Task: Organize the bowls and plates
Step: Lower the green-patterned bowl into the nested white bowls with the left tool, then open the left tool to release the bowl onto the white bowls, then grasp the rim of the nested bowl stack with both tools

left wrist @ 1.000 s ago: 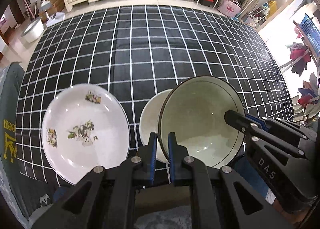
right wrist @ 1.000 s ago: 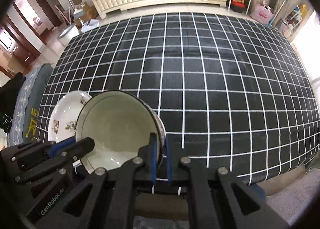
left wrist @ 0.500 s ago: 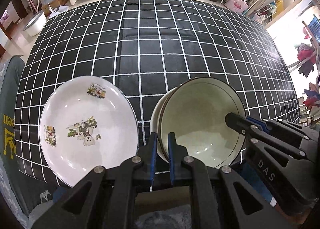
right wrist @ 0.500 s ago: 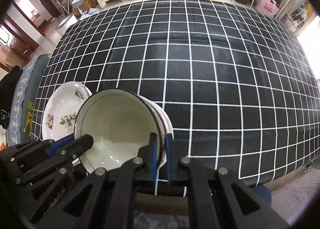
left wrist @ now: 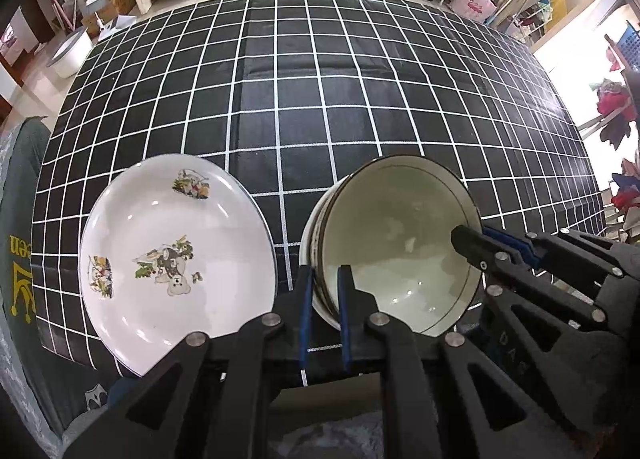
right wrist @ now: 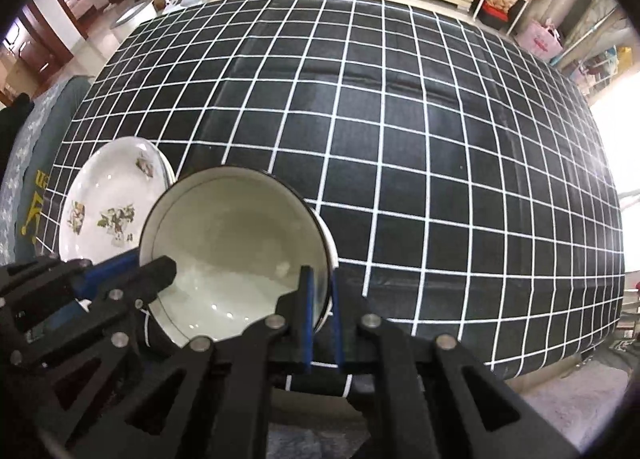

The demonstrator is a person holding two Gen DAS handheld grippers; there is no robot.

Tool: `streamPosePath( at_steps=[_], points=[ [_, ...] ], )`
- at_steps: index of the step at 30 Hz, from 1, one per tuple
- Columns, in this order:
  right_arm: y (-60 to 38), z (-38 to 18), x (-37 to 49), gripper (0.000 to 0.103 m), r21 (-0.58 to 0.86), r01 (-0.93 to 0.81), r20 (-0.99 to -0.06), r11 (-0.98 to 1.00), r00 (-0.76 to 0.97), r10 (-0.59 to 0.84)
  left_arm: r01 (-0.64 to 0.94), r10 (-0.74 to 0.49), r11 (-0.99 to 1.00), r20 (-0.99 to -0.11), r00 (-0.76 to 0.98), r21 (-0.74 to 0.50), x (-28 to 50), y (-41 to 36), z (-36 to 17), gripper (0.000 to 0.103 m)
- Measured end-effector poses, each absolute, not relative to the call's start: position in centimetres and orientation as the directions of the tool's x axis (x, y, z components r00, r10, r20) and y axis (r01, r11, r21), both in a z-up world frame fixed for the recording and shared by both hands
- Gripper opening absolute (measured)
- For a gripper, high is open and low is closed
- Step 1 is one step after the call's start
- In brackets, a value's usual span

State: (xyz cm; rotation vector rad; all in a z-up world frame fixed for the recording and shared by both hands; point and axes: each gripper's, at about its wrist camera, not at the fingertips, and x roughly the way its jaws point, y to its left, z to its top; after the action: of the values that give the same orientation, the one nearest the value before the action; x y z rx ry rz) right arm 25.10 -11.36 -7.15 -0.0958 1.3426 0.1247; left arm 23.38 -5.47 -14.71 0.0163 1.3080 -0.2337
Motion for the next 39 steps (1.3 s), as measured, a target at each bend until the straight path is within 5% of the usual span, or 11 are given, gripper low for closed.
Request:
streamPosePath(
  at_steps=[4, 7, 11, 15, 17, 23, 39],
  points=[
    [-11.6, -6.8, 24.7, 0.013, 0.019, -0.156, -0.970, 0.988, 0.237, 0.056, 0.192, -0.174, 0.973, -0.952, 0.253, -0.126, 22.9, -5.5, -14.0, 0.011],
    [-12.1, -6.2, 24.3, 0.032, 0.020, -0.154, -0.964, 0.988, 0.257, 0.060, 0.191, -0.187, 0.972, -0.942, 0.279, -0.137, 22.6, -5.3, -13.0, 0.011],
    [-12.5, -4.8, 23.7, 0.056, 0.036, -0.160, -0.948, 0.986, 0.307, 0.084, 0.205, -0.204, 0.968, -0.929, 0.308, -0.144, 22.3, -5.1, -11.6, 0.031],
    [-13.2, -3.3, 22.7, 0.063, 0.044, -0.149, -0.927, 0.988, 0.362, 0.096, 0.233, -0.181, 0.967, -0.913, 0.366, -0.099, 21.3, -4.9, -10.1, 0.044],
    [-13.6, -2.9, 22.3, 0.065, 0.039, -0.145, -0.918, 0.989, 0.385, 0.092, 0.236, -0.185, 0.967, -0.904, 0.386, -0.097, 21.0, -4.4, -9.6, 0.059],
    [-14.5, -2.6, 21.4, 0.079, 0.045, -0.123, -0.904, 0.991, 0.417, 0.093, 0.247, -0.211, 0.962, -0.890, 0.405, -0.115, 20.3, -3.0, -9.5, 0.071],
    [-15.6, -6.3, 22.9, 0.086, 0.176, -0.011, -0.928, 0.984, 0.333, 0.170, 0.394, -0.399, 0.873, -0.885, 0.238, -0.288, 22.4, -2.7, -13.8, 0.071]
  ],
)
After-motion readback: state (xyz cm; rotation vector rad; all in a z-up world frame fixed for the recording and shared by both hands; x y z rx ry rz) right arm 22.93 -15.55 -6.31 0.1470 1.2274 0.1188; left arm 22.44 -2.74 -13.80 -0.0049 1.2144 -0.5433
